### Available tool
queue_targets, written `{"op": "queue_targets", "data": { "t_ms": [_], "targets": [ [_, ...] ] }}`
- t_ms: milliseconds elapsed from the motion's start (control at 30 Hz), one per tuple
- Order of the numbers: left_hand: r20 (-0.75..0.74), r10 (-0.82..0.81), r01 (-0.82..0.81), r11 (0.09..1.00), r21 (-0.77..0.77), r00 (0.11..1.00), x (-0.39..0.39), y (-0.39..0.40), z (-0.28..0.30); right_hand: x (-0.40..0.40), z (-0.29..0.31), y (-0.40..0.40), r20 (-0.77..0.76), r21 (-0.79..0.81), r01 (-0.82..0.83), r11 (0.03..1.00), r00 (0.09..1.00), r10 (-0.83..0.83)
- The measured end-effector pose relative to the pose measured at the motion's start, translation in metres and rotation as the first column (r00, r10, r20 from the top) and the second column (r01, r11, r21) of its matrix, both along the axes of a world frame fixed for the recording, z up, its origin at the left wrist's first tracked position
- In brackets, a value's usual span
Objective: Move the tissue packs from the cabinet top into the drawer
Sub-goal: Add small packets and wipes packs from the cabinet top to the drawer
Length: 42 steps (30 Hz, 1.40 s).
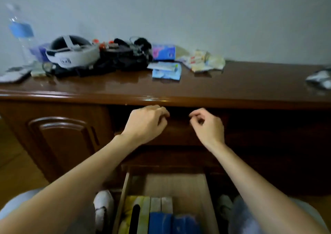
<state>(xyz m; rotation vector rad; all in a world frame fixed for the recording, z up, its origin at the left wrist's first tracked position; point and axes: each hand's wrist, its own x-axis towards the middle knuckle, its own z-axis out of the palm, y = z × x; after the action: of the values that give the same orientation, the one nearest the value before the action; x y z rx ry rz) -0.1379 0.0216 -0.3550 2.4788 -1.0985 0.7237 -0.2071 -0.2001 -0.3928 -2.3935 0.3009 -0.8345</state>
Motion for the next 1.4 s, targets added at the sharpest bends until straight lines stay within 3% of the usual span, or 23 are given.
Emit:
{"op": "queue_targets", "data": {
  "t_ms": [133, 300, 533, 600, 733, 900, 1167, 1267, 1333, 1400],
  "targets": [
    [0.054, 0.017, -0.007, 0.983, -0.185, 0.998, 0.029, -0.033, 0.075, 0.030, 0.073, -0.025, 0.094, -0.076, 0.023, 0.997, 0.995, -0.016],
    [-0.091, 0.084, -0.097, 0.984, -0.148, 0.992, 0.114, -0.087, 0.110, 0.107, 0.112, -0.060, -0.098, -0.142, 0.017, 0.990, 0.995, -0.031],
    [-0.221, 0.177, -0.186, 0.982, -0.017, 0.959, 0.245, -0.146, 0.090, 0.257, 0.129, -0.120, -0.157, -0.266, 0.032, 0.964, 0.985, -0.076],
    [-0.254, 0.220, -0.222, 0.975, 0.023, 0.942, 0.270, -0.150, 0.073, 0.297, 0.132, -0.135, -0.239, -0.329, 0.030, 0.944, 0.964, -0.114],
    [-0.223, 0.183, -0.202, 0.977, -0.065, 0.957, 0.300, -0.154, 0.045, 0.348, 0.118, -0.160, -0.474, -0.337, 0.010, 0.941, 0.862, -0.179],
    [-0.126, 0.203, -0.207, 0.978, -0.018, 0.971, 0.309, -0.162, 0.044, 0.351, 0.111, -0.156, -0.394, -0.490, 0.015, 0.871, 0.888, -0.237],
    [-0.011, 0.304, -0.299, 0.941, 0.160, 0.953, 0.291, -0.164, 0.055, 0.271, 0.121, -0.147, -0.334, -0.542, -0.019, 0.840, 0.922, -0.195],
    [0.035, 0.278, -0.280, 0.955, 0.095, 0.960, 0.272, -0.162, 0.065, 0.239, 0.123, -0.147, -0.274, -0.405, 0.052, 0.913, 0.945, -0.176],
    [-0.046, 0.222, -0.225, 0.972, -0.068, 0.974, 0.253, -0.163, 0.079, 0.221, 0.129, -0.144, -0.170, -0.113, 0.124, 0.986, 0.975, -0.142],
    [-0.177, 0.126, -0.173, 0.943, -0.284, 0.976, 0.229, -0.163, 0.096, 0.205, 0.141, -0.136, -0.017, 0.231, 0.103, 0.967, 0.995, -0.102]
  ]
}}
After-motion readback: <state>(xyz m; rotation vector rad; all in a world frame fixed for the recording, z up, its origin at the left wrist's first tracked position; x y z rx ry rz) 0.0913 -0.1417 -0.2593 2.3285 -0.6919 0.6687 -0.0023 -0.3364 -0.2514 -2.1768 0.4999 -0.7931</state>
